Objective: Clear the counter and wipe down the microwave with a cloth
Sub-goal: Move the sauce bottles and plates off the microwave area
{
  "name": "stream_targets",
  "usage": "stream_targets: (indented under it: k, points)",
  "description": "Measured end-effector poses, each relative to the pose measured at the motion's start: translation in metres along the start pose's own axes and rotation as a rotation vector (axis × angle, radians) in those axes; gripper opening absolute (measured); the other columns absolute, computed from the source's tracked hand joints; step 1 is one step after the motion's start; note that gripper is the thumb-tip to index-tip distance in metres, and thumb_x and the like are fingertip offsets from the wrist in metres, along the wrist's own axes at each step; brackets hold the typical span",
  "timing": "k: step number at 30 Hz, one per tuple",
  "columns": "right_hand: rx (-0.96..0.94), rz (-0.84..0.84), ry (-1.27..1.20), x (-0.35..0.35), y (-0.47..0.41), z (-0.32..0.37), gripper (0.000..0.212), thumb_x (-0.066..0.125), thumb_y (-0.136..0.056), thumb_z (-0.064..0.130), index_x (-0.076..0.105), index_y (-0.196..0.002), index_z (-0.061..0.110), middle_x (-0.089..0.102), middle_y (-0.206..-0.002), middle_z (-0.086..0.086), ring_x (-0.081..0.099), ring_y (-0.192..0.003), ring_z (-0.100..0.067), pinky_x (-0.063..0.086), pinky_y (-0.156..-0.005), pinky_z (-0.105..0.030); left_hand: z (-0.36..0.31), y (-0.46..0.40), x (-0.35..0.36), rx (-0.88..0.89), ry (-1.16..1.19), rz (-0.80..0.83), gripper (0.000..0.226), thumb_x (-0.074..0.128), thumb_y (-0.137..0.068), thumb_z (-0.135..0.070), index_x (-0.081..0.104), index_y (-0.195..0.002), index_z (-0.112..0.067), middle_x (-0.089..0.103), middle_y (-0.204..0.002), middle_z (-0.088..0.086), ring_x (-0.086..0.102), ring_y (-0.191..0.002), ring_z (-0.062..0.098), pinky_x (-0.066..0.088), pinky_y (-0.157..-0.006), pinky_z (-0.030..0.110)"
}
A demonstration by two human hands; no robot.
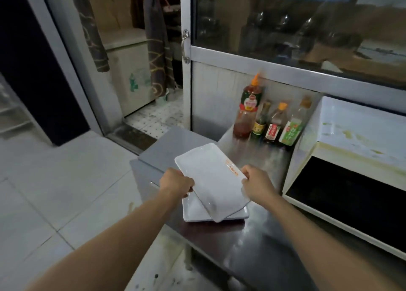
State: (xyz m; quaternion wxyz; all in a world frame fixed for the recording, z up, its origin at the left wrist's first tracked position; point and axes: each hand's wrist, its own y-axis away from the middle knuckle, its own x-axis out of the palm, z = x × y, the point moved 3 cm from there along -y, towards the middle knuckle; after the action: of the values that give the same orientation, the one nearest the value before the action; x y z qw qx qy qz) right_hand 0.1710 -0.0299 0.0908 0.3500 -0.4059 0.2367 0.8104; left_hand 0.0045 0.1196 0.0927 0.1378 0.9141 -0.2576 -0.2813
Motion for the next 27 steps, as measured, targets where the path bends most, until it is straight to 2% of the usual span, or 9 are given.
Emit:
stream_targets:
  k: [2,4,8,12,14,17,19,23,27]
  points:
    - [-0.007,0.027,-0.006,0.014,-0.003,-0.004,0.016,0.044,-0.082,0.003,0.054,-0.084,0.016,0.060,-0.086,-0.004,0.055,-0.080,-0.026,0.043,-0.066,-0.033,0.016,-0.004,0.002,-0.027,-0.023,0.001,0.024,0.064,-0.076,-0.004,0.055,-0.055,-0.010,0.069,-0.066,0.010,0.069,-0.072,0.027,0.058,-0.078,0.040]
    - [-0.026,0.051,-0.014,0.027,-0.008,-0.007,0.016,0.044,-0.081,0.001,0.054,-0.084,0.013,0.059,-0.084,-0.004,0.054,-0.080,-0.026,0.042,-0.065,-0.033,0.030,-0.008,0.004,-0.057,-0.030,-0.010,0.025,0.067,-0.074,-0.005,0.055,-0.053,-0.011,0.072,-0.074,0.013,0.070,-0.079,0.028,0.058,-0.079,0.042]
    - [-0.047,0.119,-0.045,0.054,-0.020,-0.013,0.022,0.045,-0.083,0.000,0.060,-0.092,0.015,0.062,-0.092,-0.001,0.053,-0.078,-0.020,0.039,-0.057,-0.023,0.056,-0.010,0.008,-0.143,-0.011,-0.049,0.023,0.070,-0.071,-0.002,0.058,-0.053,-0.010,0.068,-0.067,0.011,0.070,-0.075,0.029,0.059,-0.074,0.043]
    - [-0.049,0.160,-0.066,0.075,-0.028,-0.018,0.029,0.043,-0.081,0.000,0.063,-0.097,0.014,0.063,-0.099,-0.002,0.058,-0.086,-0.023,0.047,-0.071,-0.029,0.076,-0.011,0.017,-0.192,0.042,-0.064,0.021,0.068,-0.071,0.004,0.058,-0.055,-0.005,0.067,-0.068,0.018,0.070,-0.072,0.034,0.059,-0.073,0.046]
    - [-0.032,0.196,-0.073,0.083,-0.032,-0.022,0.029,0.042,-0.083,0.001,0.063,-0.096,0.016,0.063,-0.095,-0.003,0.057,-0.081,-0.020,0.047,-0.069,-0.029,0.084,-0.012,0.022,-0.224,0.072,-0.063,0.020,0.066,-0.071,0.005,0.058,-0.056,-0.005,0.067,-0.066,0.017,0.067,-0.063,0.029,0.060,-0.068,0.040]
    - [-0.036,0.242,-0.073,0.091,-0.037,-0.028,0.025,0.044,-0.086,0.003,0.062,-0.094,0.017,0.063,-0.091,-0.001,0.055,-0.073,-0.014,0.043,-0.059,-0.023,0.092,-0.012,0.027,-0.253,0.113,-0.062,0.019,0.063,-0.072,0.007,0.060,-0.058,-0.005,0.066,-0.061,0.013,0.063,-0.054,0.023,0.053,-0.047,0.024]
    - [-0.052,0.255,-0.069,0.094,-0.038,-0.030,0.023,0.045,-0.088,0.003,0.062,-0.096,0.017,0.063,-0.091,-0.001,0.056,-0.075,-0.015,0.044,-0.061,-0.024,0.096,-0.010,0.030,-0.266,0.141,-0.071,0.019,0.064,-0.073,0.007,0.059,-0.060,-0.005,0.063,-0.058,0.009,0.063,-0.053,0.021,0.048,-0.040,0.019]
    - [-0.070,0.276,-0.042,0.099,-0.038,-0.033,0.022,0.046,-0.090,0.003,0.061,-0.101,0.015,0.064,-0.094,-0.004,0.058,-0.082,-0.020,0.049,-0.074,-0.034,0.101,-0.010,0.033,-0.279,0.157,-0.086,0.013,0.064,-0.074,0.006,0.060,-0.065,-0.003,0.059,-0.055,0.007,0.059,-0.047,0.015,0.048,-0.039,0.017]
    - [-0.091,0.280,-0.042,0.100,-0.038,-0.031,0.026,0.047,-0.090,0.002,0.062,-0.107,0.015,0.066,-0.099,-0.004,0.059,-0.088,-0.021,0.051,-0.082,-0.037,0.106,-0.012,0.034,-0.285,0.135,-0.094,0.009,0.062,-0.073,0.005,0.061,-0.066,-0.001,0.062,-0.058,0.010,0.061,-0.051,0.018,0.052,-0.046,0.020]
